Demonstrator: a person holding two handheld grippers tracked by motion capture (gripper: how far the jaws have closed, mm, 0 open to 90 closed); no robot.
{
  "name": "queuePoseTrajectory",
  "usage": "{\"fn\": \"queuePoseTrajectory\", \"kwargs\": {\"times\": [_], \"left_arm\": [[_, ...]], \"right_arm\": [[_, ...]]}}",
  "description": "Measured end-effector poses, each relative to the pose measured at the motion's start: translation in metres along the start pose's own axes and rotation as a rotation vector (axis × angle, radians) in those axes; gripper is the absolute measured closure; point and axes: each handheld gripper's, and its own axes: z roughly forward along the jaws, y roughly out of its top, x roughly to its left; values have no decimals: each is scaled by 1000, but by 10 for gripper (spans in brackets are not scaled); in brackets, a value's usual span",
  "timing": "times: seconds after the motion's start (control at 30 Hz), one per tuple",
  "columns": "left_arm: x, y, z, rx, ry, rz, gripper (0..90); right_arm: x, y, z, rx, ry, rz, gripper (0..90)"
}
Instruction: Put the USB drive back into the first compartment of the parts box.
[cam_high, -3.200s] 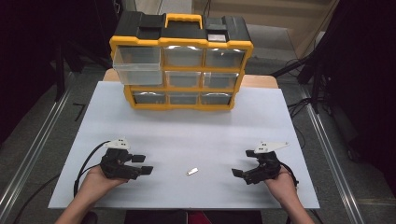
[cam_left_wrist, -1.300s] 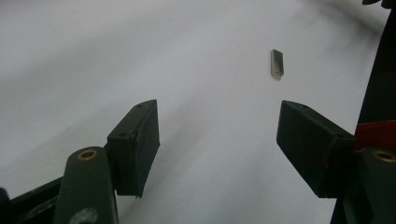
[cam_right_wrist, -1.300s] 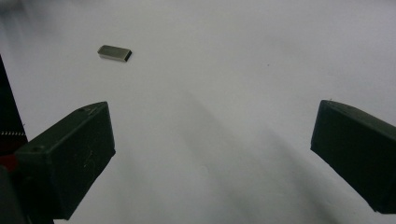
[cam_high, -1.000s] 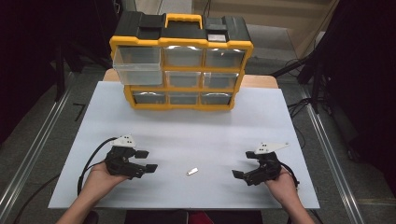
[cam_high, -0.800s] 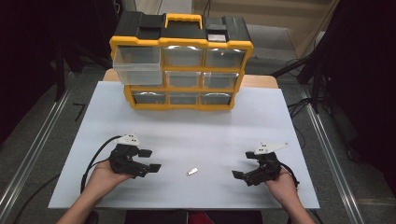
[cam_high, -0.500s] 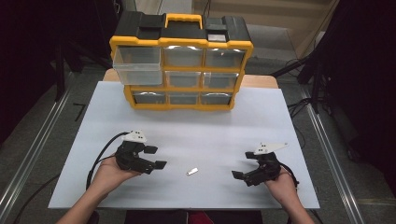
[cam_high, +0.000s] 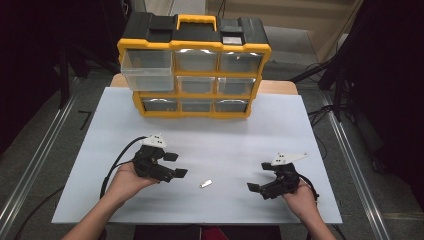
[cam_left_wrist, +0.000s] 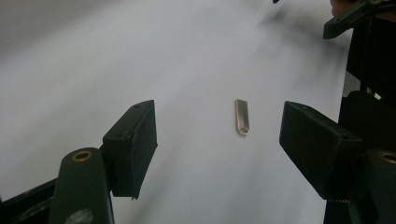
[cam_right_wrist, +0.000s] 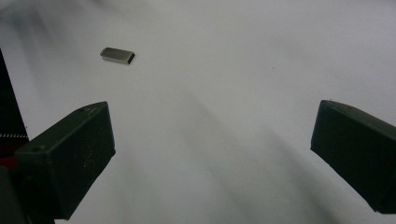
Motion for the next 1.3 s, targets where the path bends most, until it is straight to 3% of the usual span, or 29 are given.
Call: {"fn": "queuePoseTrajectory", "kwargs": {"times": [0.27,0.7,0.9,1.3], "left_arm": [[-4,11,11,19,-2,33,287],[-10,26,29,21,-58,47,288],[-16,29,41,42,-69,62,288],[-21,30,57,72,-92,55,288]], "right_arm": [[0,0,0,0,2,3,0],[0,0,0,1,0,4,0],[-1,0,0,2,1,3,0],[-1,-1,0,0,0,2,0]]}}
